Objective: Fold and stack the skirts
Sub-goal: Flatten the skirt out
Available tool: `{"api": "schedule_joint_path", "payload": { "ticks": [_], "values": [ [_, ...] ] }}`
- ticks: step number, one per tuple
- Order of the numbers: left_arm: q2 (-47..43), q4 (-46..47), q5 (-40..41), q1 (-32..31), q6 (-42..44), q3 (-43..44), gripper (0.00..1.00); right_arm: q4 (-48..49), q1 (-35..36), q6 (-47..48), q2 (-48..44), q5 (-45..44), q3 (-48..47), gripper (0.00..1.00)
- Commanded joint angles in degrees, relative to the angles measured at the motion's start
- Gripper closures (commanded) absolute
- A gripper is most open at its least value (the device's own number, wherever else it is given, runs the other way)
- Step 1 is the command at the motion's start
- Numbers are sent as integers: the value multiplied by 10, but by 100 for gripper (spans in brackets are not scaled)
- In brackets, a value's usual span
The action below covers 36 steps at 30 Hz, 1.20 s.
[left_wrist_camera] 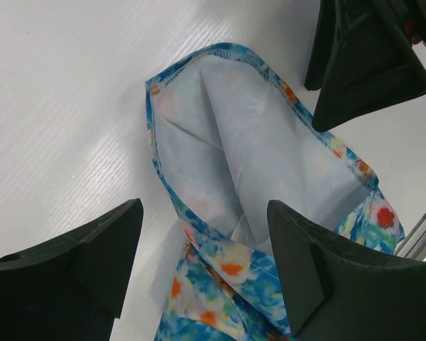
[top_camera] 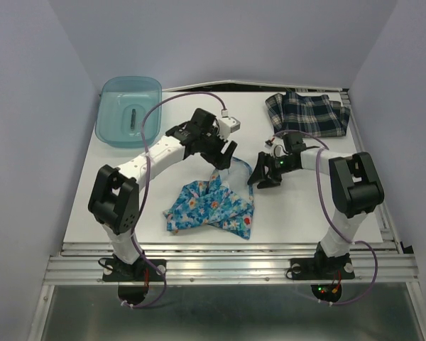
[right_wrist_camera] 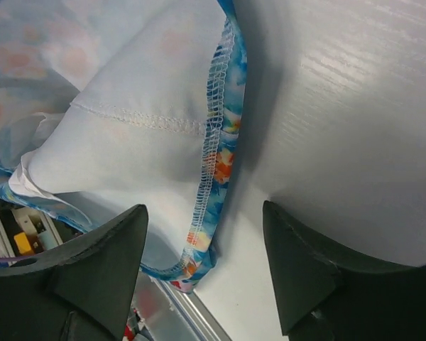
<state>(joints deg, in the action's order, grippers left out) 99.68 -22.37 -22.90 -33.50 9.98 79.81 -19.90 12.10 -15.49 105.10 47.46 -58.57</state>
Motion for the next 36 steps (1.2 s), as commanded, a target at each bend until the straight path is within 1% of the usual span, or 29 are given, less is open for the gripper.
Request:
{"api": "schedule_joint_path", "payload": {
  "ticks": [1, 3, 6, 7, 9, 10, 12, 13, 15, 16, 17, 18, 19, 20, 21, 22, 23, 24, 25, 26, 27, 28, 30, 31, 33, 34, 35, 36],
  "values": [
    [15, -28, 78, -36, -2, 40, 19, 32, 5, -34, 4, 14, 17, 29],
    [27, -43, 103, -43, -4, 47, 21, 37, 5, -47, 13, 18, 24, 29],
    [42, -67, 154, -46, -11, 59, 28, 56, 5, -66, 27, 39, 36, 32],
    [43, -78, 180, -46, -8, 61, 31, 63, 10, -67, 31, 45, 38, 33],
    [50, -92, 203, -46, -3, 67, 35, 64, 15, -68, 43, 52, 37, 37],
    [53, -107, 219, -46, 2, 75, 38, 64, 15, -69, 46, 55, 35, 38],
    [60, -117, 223, -45, 5, 78, 41, 63, 22, -68, 50, 58, 36, 43],
    [61, -119, 245, -45, 7, 76, 45, 63, 28, -67, 51, 59, 36, 44],
    [61, -117, 250, -43, 11, 73, 50, 58, 33, -60, 53, 57, 37, 48],
    [61, -117, 254, -41, 11, 74, 57, 53, 33, -56, 56, 55, 36, 49],
    [61, -116, 256, -40, 11, 74, 62, 50, 33, -54, 57, 55, 33, 51],
    [57, -113, 256, -35, 9, 74, 66, 45, 33, -46, 58, 54, 31, 55],
    [55, -111, 256, -32, 7, 76, 74, 34, 33, -41, 59, 50, 26, 58],
    [53, -109, 257, -31, 7, 78, 78, 29, 33, -36, 58, 47, 22, 61],
    [47, -109, 258, -29, 6, 81, 79, 21, 33, -25, 57, 44, 19, 63],
    [44, -110, 262, -27, 8, 84, 81, 3, 33, -17, 56, 35, 14, 69],
    [36, -110, 266, -26, 11, 93, 88, -8, 33, 1, 52, 26, 0, 78],
    [31, -110, 273, -25, 17, 104, 95, -33, 33, 8, 49, 1, -8, 83],
    [25, -110, 278, -25, 21, 105, 99, -47, 33, 17, 45, -15, -18, 86],
    [11, -109, 285, -23, 23, 117, 100, -60, 33, 33, 35, -36, -41, 90],
    [3, -108, 295, -21, 28, 124, 100, -75, 33, 41, 29, -75, -53, 96],
    [-4, -107, 302, -18, 31, 133, 100, -88, 33, 48, 22, -97, -67, 98],
    [-26, -101, 313, -9, 43, 160, 100, -129, 33, 64, 0, -145, -97, 99],
    [-41, -96, 318, 3, 50, 179, 100, -152, 27, 70, -8, -193, -129, 99],
    [-54, -90, 324, 14, 56, 198, 100, -171, 21, 87, -22, -241, -167, 99],
    [-60, -86, 332, 19, 60, 215, 100, -185, 21, 96, -35, -289, -207, 99],
    [-65, -80, 336, 25, 65, 223, 100, -189, 21, 105, -41, -311, -226, 99],
    [-78, -65, 344, 35, 74, 229, 100, -194, 21, 123, -52, -357, -247, 99]
  ]
}}
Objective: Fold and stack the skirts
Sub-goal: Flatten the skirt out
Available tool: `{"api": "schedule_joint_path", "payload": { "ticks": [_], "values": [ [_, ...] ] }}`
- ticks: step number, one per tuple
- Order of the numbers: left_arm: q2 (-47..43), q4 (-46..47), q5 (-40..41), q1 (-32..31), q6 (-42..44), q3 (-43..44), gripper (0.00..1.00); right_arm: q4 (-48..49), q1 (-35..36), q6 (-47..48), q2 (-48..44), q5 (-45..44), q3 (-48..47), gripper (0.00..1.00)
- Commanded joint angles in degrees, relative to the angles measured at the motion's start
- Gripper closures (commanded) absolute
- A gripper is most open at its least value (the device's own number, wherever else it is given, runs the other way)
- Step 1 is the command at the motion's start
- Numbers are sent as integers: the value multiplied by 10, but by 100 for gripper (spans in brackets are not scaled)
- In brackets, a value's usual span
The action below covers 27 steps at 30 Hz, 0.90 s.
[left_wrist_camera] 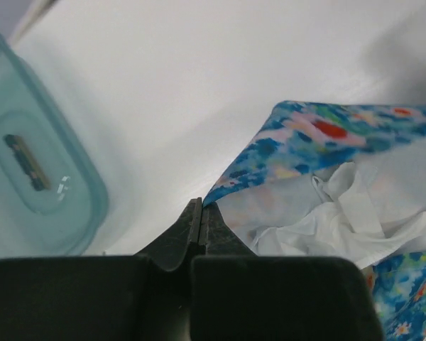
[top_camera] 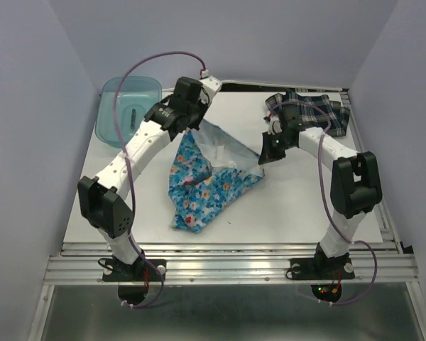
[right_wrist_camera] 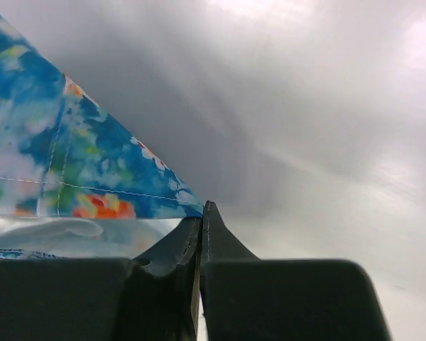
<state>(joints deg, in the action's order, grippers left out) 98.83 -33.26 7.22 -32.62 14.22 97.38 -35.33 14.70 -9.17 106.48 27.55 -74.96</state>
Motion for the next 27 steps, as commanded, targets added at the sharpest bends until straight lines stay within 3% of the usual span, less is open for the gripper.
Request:
{"api": "schedule_joint_path", "payload": {
  "ticks": [1, 9, 12, 15, 20, 27],
  "values": [
    [-80, 59, 48, 32, 36, 66, 100, -47, -5, 70, -71, -179, -125, 99],
    [-112, 102, 94, 62, 81, 100, 100, -75, -11, 193, -88, -360, -295, 99],
    [-130, 109, 91, 75, 80, 84, 100, -75, -11, 223, -100, -383, -312, 99],
    [-148, 103, 92, 81, 77, 53, 100, -75, -11, 243, -123, -393, -291, 99],
    [-206, 115, 101, 91, 67, -40, 100, -49, -11, 284, -166, -452, -175, 99],
    [-258, 104, 67, 115, 59, -54, 100, 10, -23, 331, -210, -509, -114, 99]
  ]
}}
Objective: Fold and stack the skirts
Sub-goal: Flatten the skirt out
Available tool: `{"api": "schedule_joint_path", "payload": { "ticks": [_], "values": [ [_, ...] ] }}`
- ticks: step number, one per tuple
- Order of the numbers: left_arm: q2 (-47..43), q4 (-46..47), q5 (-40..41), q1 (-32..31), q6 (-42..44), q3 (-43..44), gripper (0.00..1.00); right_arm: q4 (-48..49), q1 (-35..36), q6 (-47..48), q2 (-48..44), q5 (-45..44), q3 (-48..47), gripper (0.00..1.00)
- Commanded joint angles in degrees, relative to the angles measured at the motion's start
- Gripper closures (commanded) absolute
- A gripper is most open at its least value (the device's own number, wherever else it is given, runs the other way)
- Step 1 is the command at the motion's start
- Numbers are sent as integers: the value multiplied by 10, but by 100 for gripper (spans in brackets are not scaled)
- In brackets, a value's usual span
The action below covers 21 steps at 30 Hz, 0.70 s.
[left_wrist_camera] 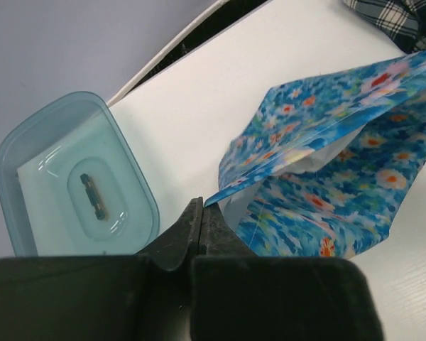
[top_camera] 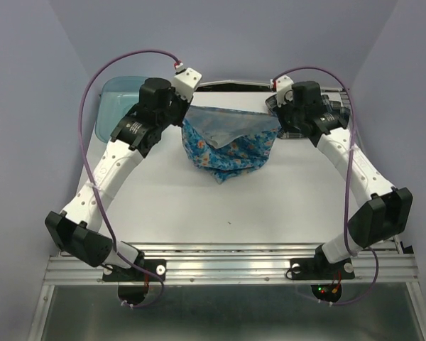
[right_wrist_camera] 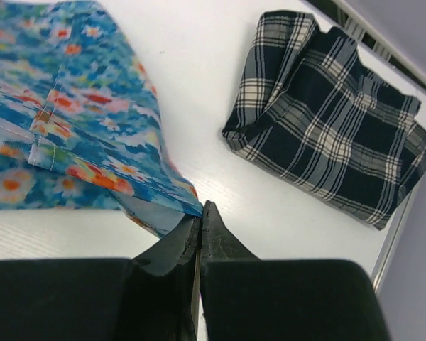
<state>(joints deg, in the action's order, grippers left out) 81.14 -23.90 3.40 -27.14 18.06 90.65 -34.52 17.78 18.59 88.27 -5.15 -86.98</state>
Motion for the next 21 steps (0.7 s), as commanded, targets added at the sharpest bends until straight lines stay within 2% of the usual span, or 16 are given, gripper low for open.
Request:
{"api": "schedule_joint_path", "payload": {
  "ticks": [1, 2, 3, 4, 6, 7, 9, 10, 12, 13, 14, 15, 16, 17, 19, 21],
  "values": [
    [-86, 6, 80, 62, 24, 1, 100, -6, -54, 58, -29, -154, 3, 99],
    [-105, 0, 58, 63, 28, -15, 100, -14, -54, 63, -43, -131, 5, 99],
    [-117, -5, -9, 63, 33, -33, 100, -24, -54, 74, -52, -109, 21, 99],
    [-131, -18, -49, 63, 61, -80, 100, -75, -54, 90, -59, -32, 27, 99],
    [-175, -31, -123, 62, 85, -135, 100, -131, -54, 128, -81, 37, 63, 99],
    [-186, -44, -188, 62, 104, -161, 100, -202, -54, 151, -90, 141, 76, 99],
    [-210, -85, -238, 60, 155, -236, 100, -252, -54, 200, -118, 208, 113, 99],
    [-215, -99, -281, 60, 177, -260, 100, -299, -54, 220, -127, 271, 149, 99],
    [-221, -144, -331, 42, 227, -317, 100, -341, -41, 266, -144, 305, 204, 97],
    [-219, -157, -331, 29, 239, -331, 93, -341, -35, 278, -145, 319, 204, 89],
    [-216, -177, -342, 12, 246, -352, 75, -368, -25, 283, -144, 339, 227, 75],
    [-211, -185, -343, -31, 250, -358, 67, -377, -8, 292, -143, 345, 234, 60],
    [-209, -189, -343, -52, 248, -362, 60, -385, -8, 295, -141, 352, 236, 31],
    [-207, -199, -342, -69, 247, -362, 51, -399, -3, 296, -133, 369, 224, 20],
    [-205, -202, -341, -92, 240, -353, 38, -418, -3, 299, -124, 385, 195, 8],
    [-195, -219, -344, -93, 240, -317, 35, -419, -3, 265, -108, 401, 141, 7]
  ]
}}
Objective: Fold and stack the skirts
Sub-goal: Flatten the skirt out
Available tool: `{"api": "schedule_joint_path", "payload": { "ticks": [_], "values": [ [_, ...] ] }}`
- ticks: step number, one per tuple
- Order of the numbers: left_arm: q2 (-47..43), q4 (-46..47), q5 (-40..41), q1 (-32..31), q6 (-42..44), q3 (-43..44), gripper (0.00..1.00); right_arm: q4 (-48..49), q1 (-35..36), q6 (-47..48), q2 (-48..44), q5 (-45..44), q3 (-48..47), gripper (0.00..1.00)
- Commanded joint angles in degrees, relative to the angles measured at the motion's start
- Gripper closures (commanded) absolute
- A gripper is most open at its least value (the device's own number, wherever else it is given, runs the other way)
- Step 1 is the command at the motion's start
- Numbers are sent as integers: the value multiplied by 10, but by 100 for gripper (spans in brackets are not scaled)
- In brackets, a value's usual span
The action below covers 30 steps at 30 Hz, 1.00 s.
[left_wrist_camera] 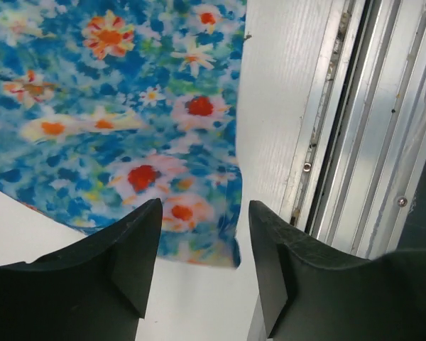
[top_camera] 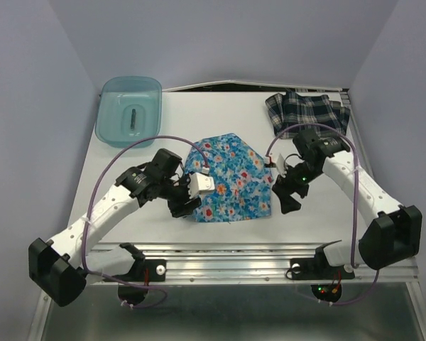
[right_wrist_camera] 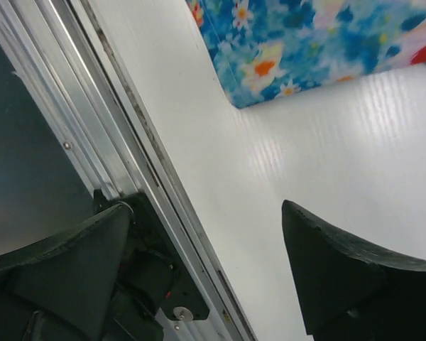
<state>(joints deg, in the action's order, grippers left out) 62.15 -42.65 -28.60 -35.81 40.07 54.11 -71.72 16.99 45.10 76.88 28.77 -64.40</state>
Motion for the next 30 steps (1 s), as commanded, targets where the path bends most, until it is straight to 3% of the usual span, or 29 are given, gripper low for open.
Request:
{"api": "schedule_joint_path", "payload": {
  "ticks": [1, 3, 4, 6, 7, 10, 11, 13, 17, 22, 25, 30],
  "values": [
    [5, -39, -29, -6, 15, 83, 33, -40, 5, -12, 19, 70, -123, 7],
    [17, -42, -35, -5, 7, 119, 32, -33, 5, -36, 34, 84, -140, 7],
    [29, -16, -35, 1, -23, 149, 32, 7, -5, -101, 48, 89, -163, 7],
    [45, 32, -43, 34, -71, 168, 23, 60, -20, -185, 73, 85, -171, 8],
    [59, 61, -48, 84, -105, 174, 17, 112, -40, -217, 91, 78, -177, 9],
    [168, 126, -69, 162, -200, 237, 18, 163, -81, -304, 192, 80, -223, 17],
    [235, 147, -69, 200, -252, 283, 23, 180, -108, -345, 221, 94, -243, 21],
    [303, 151, -76, 224, -279, 339, 25, 200, -123, -367, 306, 103, -290, 25],
    [452, 139, -31, 227, -300, 509, 25, 255, -123, -413, 403, 89, -396, 28],
    [613, 97, 6, 227, -312, 642, 25, 261, -123, -449, 513, 88, -526, 27],
    [659, 95, 14, 227, -326, 665, 24, 280, -111, -471, 556, 100, -549, 24],
    [674, 116, 34, 227, -347, 608, 22, 308, -92, -469, 583, 109, -528, 22]
  ]
}}
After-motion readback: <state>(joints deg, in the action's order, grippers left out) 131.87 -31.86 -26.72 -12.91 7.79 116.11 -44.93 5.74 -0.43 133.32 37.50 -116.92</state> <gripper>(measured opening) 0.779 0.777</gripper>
